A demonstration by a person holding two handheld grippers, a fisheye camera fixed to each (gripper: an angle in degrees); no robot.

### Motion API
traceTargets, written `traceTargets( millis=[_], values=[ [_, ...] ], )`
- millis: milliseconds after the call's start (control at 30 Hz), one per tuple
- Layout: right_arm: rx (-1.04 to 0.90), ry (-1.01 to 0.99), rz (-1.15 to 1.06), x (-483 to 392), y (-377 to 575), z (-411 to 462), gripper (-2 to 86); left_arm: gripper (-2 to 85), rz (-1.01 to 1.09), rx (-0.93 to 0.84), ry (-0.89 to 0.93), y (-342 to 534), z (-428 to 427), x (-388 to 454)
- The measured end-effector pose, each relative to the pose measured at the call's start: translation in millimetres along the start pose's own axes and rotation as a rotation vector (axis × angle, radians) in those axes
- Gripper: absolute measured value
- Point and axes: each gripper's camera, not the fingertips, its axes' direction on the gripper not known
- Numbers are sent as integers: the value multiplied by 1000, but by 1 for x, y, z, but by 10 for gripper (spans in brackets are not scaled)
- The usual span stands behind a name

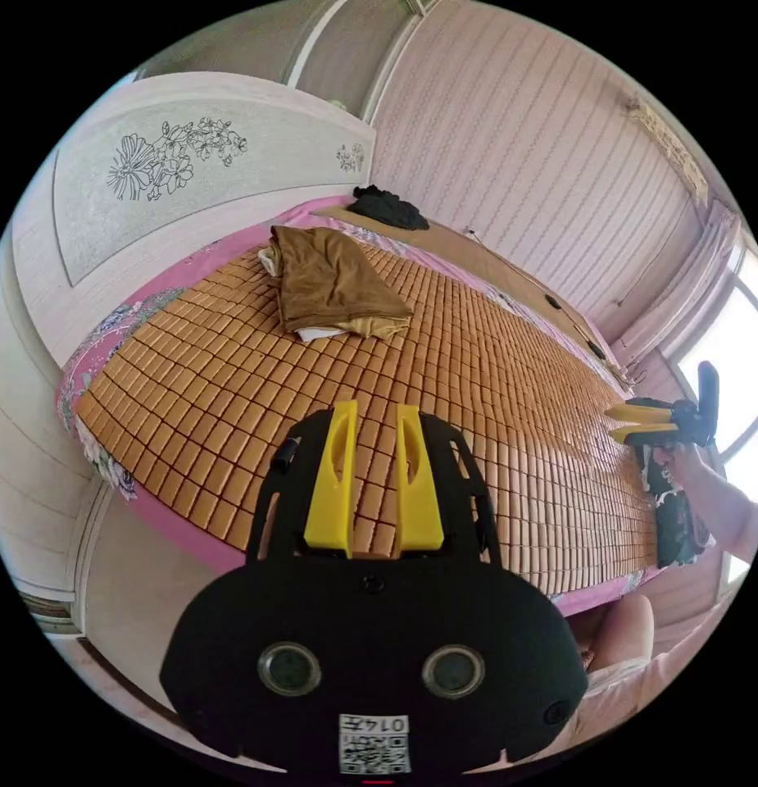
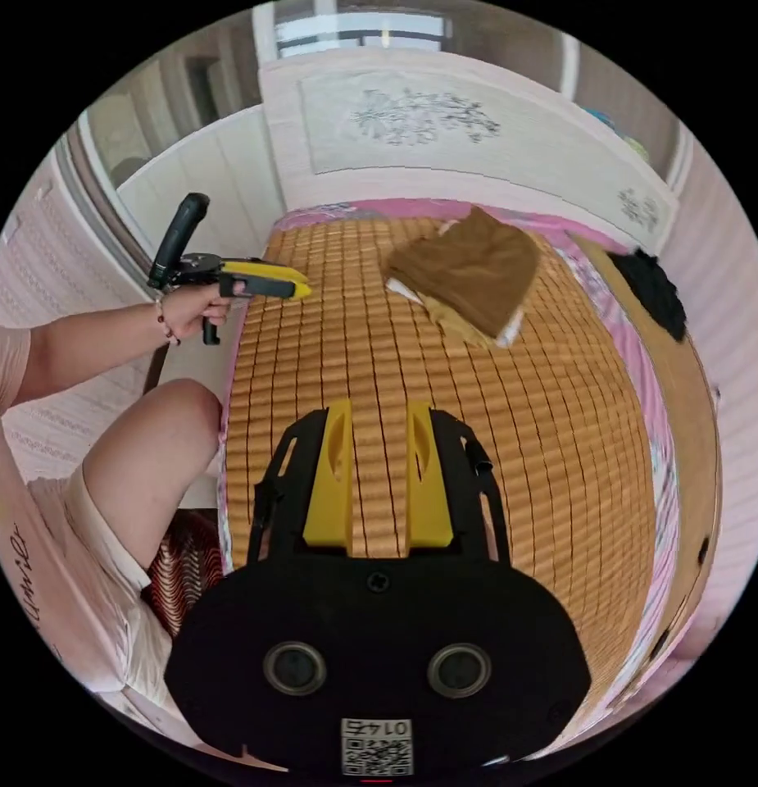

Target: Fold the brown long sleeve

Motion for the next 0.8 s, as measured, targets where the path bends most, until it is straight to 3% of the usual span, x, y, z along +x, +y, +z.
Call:
traceTargets(
  millis=[100, 233, 433, 600, 800],
  values=[
    [-55, 22, -89, -9, -93, 62, 100, 86, -7, -3, 3, -17, 17, -40],
    [-105, 87, -47, -1, -168, 129, 104, 101, 9, -8, 12, -44, 40, -72],
    [-192, 113, 104, 25, -185, 197, 74, 111, -38, -59, 109, -85, 76, -109],
    [-110, 98, 139, 50, -161, 171, 1, 14, -26, -79, 131, -106, 80, -114],
    [70, 61, 242, 96, -99, 77, -3, -9, 7, -8, 82, -119, 49, -107]
  ],
)
